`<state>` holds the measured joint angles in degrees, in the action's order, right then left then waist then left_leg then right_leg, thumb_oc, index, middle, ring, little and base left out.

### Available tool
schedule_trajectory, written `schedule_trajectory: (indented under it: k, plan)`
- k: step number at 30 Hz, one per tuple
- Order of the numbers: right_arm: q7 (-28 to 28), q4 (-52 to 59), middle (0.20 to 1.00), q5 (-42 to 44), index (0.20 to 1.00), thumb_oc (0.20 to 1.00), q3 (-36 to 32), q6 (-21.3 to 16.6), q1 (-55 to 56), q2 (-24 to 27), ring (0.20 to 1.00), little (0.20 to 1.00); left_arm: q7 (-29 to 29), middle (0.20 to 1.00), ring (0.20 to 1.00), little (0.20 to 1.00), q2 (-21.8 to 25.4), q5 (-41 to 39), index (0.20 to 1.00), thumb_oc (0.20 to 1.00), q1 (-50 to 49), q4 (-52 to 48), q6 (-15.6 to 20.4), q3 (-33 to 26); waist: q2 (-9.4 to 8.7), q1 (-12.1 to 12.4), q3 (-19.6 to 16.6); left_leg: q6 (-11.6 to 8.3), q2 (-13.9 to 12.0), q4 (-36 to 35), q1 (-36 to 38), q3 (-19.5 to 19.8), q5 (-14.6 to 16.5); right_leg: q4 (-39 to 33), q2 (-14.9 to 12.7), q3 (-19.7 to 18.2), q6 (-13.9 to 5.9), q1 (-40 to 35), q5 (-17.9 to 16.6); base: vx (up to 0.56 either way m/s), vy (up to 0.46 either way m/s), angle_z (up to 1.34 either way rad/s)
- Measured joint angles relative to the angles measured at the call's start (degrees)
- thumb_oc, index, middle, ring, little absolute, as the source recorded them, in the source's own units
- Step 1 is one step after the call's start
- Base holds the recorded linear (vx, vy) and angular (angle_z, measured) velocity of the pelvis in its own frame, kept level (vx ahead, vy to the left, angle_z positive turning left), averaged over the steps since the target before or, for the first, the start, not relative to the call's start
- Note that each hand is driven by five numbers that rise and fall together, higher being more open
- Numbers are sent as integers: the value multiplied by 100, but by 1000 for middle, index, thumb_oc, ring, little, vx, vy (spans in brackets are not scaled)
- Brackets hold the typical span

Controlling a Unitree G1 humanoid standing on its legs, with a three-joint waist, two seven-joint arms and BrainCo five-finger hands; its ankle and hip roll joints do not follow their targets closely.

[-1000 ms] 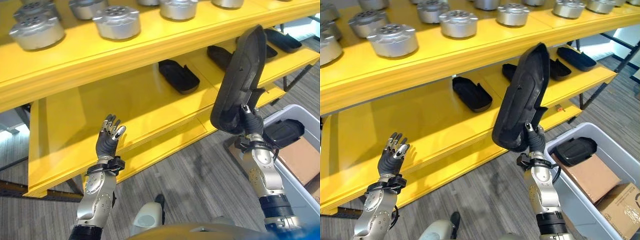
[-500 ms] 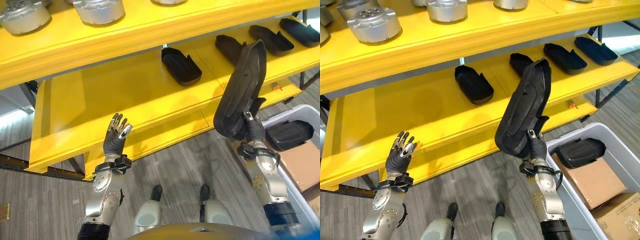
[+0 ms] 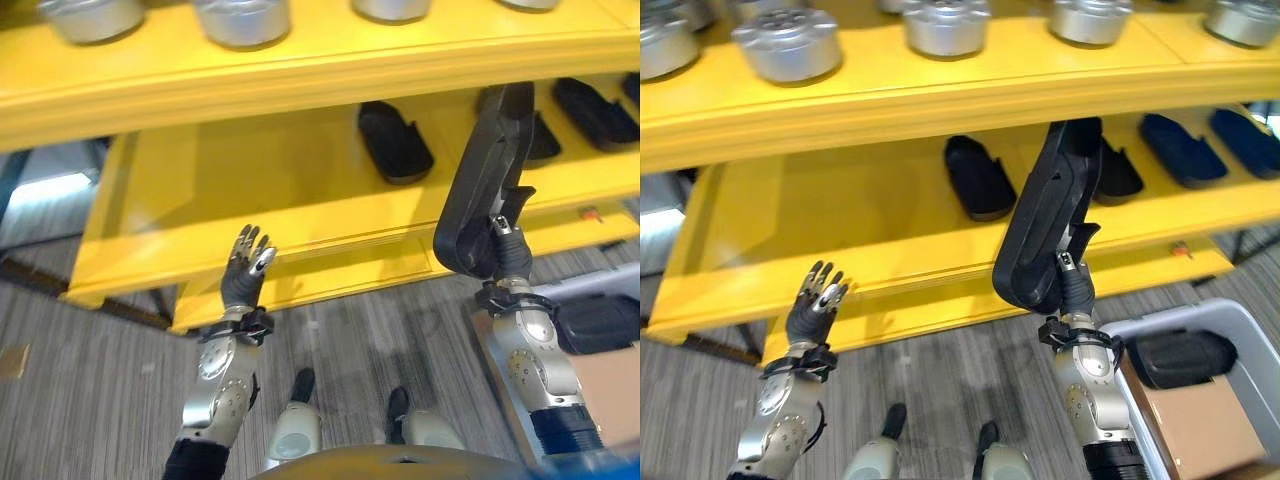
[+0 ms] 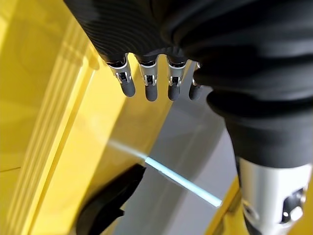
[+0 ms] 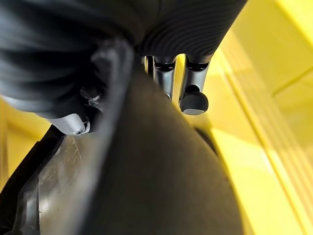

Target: Move parts from the plastic box to the shelf.

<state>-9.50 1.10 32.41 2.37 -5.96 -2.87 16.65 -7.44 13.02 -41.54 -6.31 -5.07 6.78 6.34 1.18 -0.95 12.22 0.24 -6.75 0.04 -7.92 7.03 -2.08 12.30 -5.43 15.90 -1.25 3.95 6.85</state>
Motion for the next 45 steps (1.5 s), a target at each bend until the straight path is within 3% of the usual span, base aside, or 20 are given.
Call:
schedule_trajectory:
  k: [1,2,3,5,6,10,17,22,27,29,31,33,38,41,45]
  plan:
    - [-10,8,200,0,200,200,53,0,8,-17,200,200,-3,1000,1000,1000,59,-6,1000,1000,-16,-6,2,-10,-49,81,2,-62,-48,-9,0,-279,258,106,-21,0,8,24,70,5,-32,67]
    - [-44,12,200,2,200,200,110,-1,-2,-63,200,200,1,1000,1000,1000,254,-3,1000,1000,-47,-27,-1,-13,-184,112,52,-35,-24,251,-48,-492,384,260,-222,143,123,84,246,26,6,53]
    - [-44,14,200,0,200,200,131,-1,-10,-96,200,200,-4,1000,1000,1000,306,-3,1000,1000,-92,-29,-1,-28,-206,121,74,-54,-36,613,-142,-457,381,387,-293,221,124,97,303,-3,26,58]
    - [-123,11,200,18,200,200,231,0,-3,-52,200,200,-2,1000,1000,1000,306,-1,1000,1000,-198,-40,0,-27,-96,134,76,-25,-51,1139,-135,-481,498,827,-333,293,-9,136,572,-20,43,41]
    - [-131,-1,200,16,200,200,241,-5,-24,-88,200,200,-8,1000,1000,1000,284,-2,1000,1000,-209,-37,3,-48,-106,115,108,-302,-39,1096,-114,-385,406,1127,-429,339,-24,203,716,-27,52,33]
    - [-82,-40,200,75,200,200,598,-21,-414,-182,200,200,-50,1000,1000,1000,340,-10,1000,1000,-185,-39,5,-84,-243,284,278,-404,144,1319,-345,-434,368,1531,-680,223,-60,577,767,-27,60,3]
    - [-83,-175,200,454,200,200,904,-5,-1322,-126,200,200,-115,1000,1000,1000,449,-45,1000,1000,45,-46,11,-77,-154,510,765,-360,302,2108,-681,-489,718,2007,-907,56,-144,781,902,-3,70,-3]
    - [-151,-586,200,441,200,200,1138,37,-2284,305,200,200,-165,1000,1000,1000,692,-72,1000,1000,93,-48,21,-70,-147,732,958,-320,318,2466,-949,-477,871,2202,-950,13,-141,972,943,29,40,0]
    - [-340,-1149,200,429,200,200,1218,171,-3330,1077,200,200,-163,1000,1000,1000,1016,-244,1000,1000,96,-122,35,-40,-173,982,1128,-301,379,2654,-1145,-379,934,2274,-996,63,-112,1064,979,30,27,8]
    - [-539,-1847,200,317,200,200,1309,232,-4360,1531,200,200,-162,1000,1000,1000,1141,-284,1000,1000,203,-199,46,-4,-184,1215,1215,-285,436,2748,-1343,-337,927,2325,-1053,108,-136,1193,966,16,46,19]
    - [-600,-2147,200,241,200,200,1377,234,-4872,1611,200,200,-165,1000,1000,1000,1221,-286,1000,1000,202,-229,66,40,-179,1324,1276,-275,485,2853,-1408,-311,973,2347,-1080,117,-143,1197,979,2,44,10]
    - [-713,-3043,200,226,200,200,1604,258,-5618,1653,200,200,-165,1000,1000,1000,1248,-290,1000,1000,238,-233,115,187,-134,1291,1307,-254,553,3101,-1555,-223,1052,2501,-1169,174,-160,1258,1043,38,8,22]
    - [-885,-4028,200,215,200,200,1652,324,-6350,1837,200,200,-174,1000,1000,1000,1257,-294,1000,1000,265,-302,143,323,-111,1561,1445,-111,714,3527,-1954,-184,1229,2669,-1298,148,-148,1484,1136,33,25,14]
    - [-952,-5312,200,229,200,200,1805,308,-6988,1809,200,200,-183,1000,1000,1000,1268,-296,1000,1000,402,-307,168,511,-50,1679,1726,-34,823,3756,-2158,-186,1293,2803,-1376,45,-174,1625,1159,-22,18,9]
    - [-1058,-6611,200,284,200,200,1842,398,-7225,1772,200,200,-255,1000,1000,1000,1329,-497,1000,1000,446,-321,263,712,-31,1767,1797,8,910,3816,-2307,-186,1284,2800,-1468,39,-263,1735,1111,-6,32,6]
